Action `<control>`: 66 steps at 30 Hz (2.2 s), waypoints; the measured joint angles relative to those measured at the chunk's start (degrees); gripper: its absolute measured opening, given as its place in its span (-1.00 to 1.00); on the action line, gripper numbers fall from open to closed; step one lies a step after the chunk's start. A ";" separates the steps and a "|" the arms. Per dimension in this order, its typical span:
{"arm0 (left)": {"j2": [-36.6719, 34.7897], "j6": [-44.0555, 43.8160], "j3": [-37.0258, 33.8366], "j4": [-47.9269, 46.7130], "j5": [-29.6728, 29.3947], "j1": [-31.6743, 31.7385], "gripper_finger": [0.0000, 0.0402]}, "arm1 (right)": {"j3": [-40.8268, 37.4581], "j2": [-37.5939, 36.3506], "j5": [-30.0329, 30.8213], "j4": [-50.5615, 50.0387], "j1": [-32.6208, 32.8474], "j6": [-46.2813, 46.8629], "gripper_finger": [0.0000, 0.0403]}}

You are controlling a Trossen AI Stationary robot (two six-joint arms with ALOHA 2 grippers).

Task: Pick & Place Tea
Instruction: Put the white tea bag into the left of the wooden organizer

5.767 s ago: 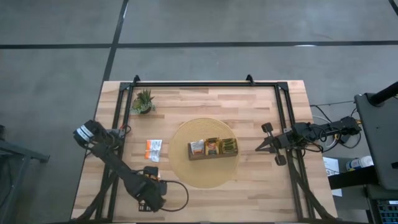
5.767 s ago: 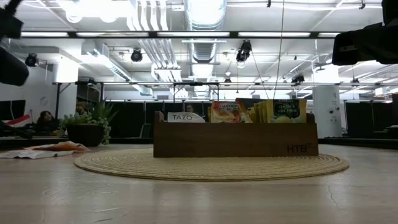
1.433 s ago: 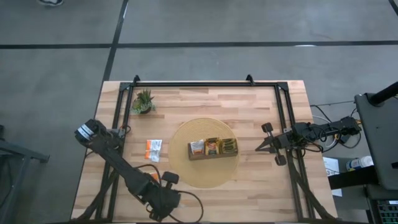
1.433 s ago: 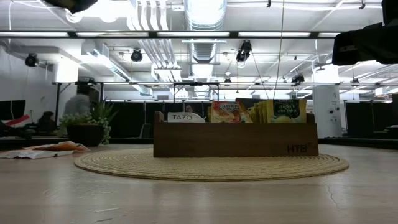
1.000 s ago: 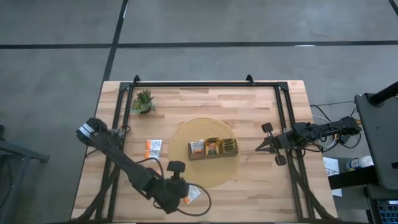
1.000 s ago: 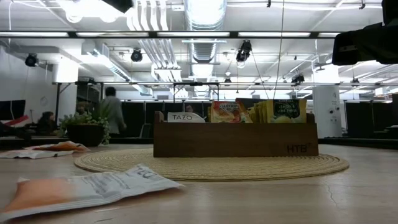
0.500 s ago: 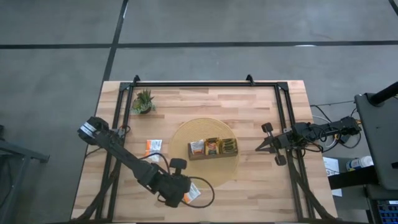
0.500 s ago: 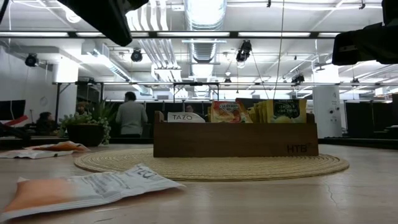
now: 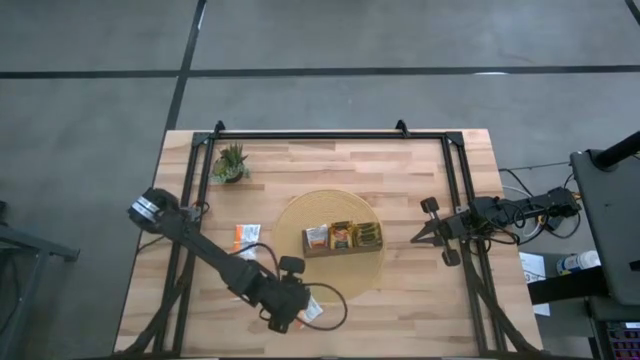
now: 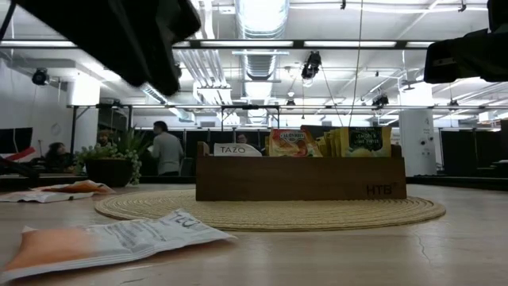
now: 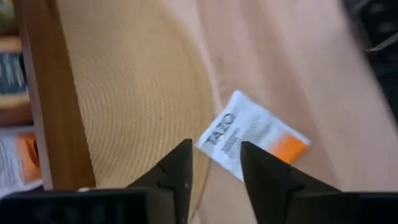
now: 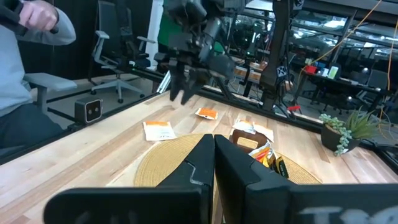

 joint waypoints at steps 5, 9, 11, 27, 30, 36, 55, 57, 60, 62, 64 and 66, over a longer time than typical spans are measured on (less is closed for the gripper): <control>3.07 -1.98 -0.30 0.39 1.29 2.54 -0.24 | 0.00 0.02 0.00 0.00 0.00 0.00 -0.96; 5.14 -1.91 -0.30 1.16 2.95 3.73 -0.23 | 0.00 0.02 0.00 -0.01 0.00 0.00 -0.96; 5.96 -1.94 -0.30 1.12 3.63 4.05 -0.23 | 0.00 0.02 0.00 0.00 0.00 0.00 -0.96; 11.82 -2.33 0.05 4.68 5.70 4.64 -0.23 | 0.00 0.02 0.00 0.00 0.00 0.00 -0.96; 12.38 -2.33 0.05 5.94 5.72 4.66 -0.23 | 0.00 0.02 -0.01 0.00 0.00 0.00 -0.96; 12.32 -2.33 0.05 6.91 6.14 4.70 -0.25 | 0.00 0.02 0.00 0.00 0.00 0.00 -0.96; 12.21 -2.29 1.61 6.27 7.07 4.49 -0.97 | 0.00 0.02 0.00 0.00 0.00 0.00 -0.96; 12.21 -2.30 2.46 5.46 7.04 4.49 -0.97 | 0.00 0.02 0.00 0.00 0.00 0.00 -0.96; 12.21 -2.31 4.32 2.04 7.02 4.46 -0.97 | 0.00 0.02 0.00 0.00 0.00 0.00 -0.96; 12.20 -2.29 5.71 -0.42 6.97 4.42 -0.97 | 0.00 0.02 0.00 0.00 0.00 0.00 -0.96; 12.15 -2.31 6.85 -2.46 6.90 4.38 -0.97 | 0.00 0.02 -0.01 0.00 0.00 0.00 -0.96; 12.15 -2.31 7.71 -3.40 6.86 4.38 -0.97 | 0.00 0.02 0.00 0.00 0.00 0.00 -0.96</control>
